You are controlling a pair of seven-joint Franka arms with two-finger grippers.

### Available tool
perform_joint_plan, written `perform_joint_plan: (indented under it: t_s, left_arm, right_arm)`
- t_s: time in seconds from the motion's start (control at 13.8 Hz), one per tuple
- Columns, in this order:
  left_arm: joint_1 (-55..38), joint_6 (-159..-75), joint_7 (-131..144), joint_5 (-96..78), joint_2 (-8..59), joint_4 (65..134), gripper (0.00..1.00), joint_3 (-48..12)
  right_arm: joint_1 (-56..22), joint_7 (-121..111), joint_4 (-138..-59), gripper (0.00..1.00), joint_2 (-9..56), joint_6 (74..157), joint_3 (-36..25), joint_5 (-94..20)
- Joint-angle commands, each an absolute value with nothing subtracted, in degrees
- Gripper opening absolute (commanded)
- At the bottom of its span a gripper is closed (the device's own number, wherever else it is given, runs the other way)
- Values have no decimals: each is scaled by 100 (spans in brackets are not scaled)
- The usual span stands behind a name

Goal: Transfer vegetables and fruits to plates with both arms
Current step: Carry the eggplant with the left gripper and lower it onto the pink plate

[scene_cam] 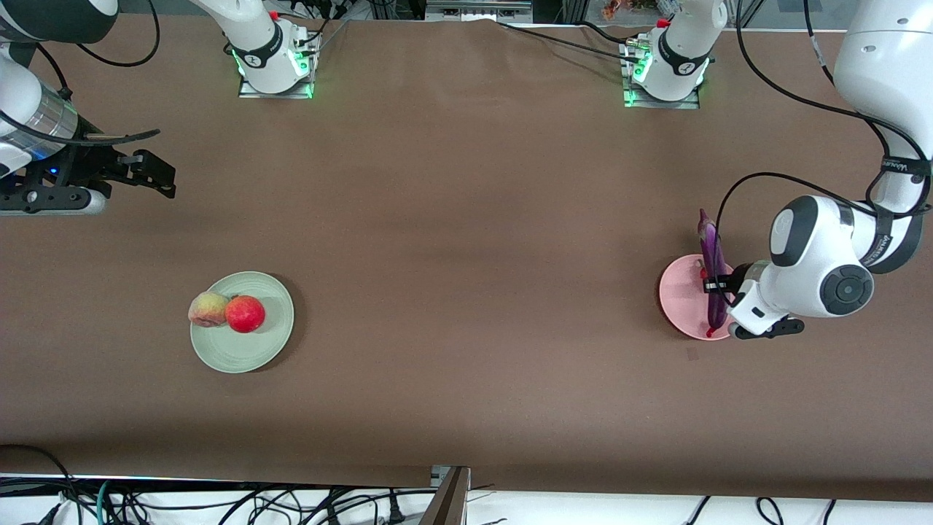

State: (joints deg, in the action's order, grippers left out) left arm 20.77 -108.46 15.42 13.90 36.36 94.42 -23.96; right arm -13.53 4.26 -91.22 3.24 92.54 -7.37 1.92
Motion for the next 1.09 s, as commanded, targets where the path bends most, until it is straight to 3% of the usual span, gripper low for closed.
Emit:
perform_joint_plan:
  t_s: [0.0, 0.07, 0.22, 0.65, 0.87, 1.02]
  left_arm:
    - [1986, -10784, 1521, 1521, 3823, 9229, 2, -2487]
    - [1969, -10793, 1564, 1521, 3858, 9229, 13, -2487]
    - [1969, -10871, 1495, 1617, 3920, 9194, 100, -2479]
    - [2215, -11005, 1468, 1530, 3657, 9035, 100, -2505]
    - [2285, -10356, 1494, 1512, 2903, 9009, 100, -2505]
    - [2460, -9375, 1442, 908, 2515, 8398, 100, -2496]
  right_arm:
    - [-1257, 413, -9009, 100, 369, 9193, -633, 106]
    - [-1266, 413, -9044, 100, 369, 9219, -624, 105]
    - [-1283, 413, -9061, 100, 369, 9237, -615, 10]
    - [-1274, 465, -9035, 100, 395, 9237, -624, -88]
    - [-1274, 492, -9026, 100, 413, 9237, -624, -79]
    - [-1274, 483, -9018, 100, 413, 9237, -624, -36]
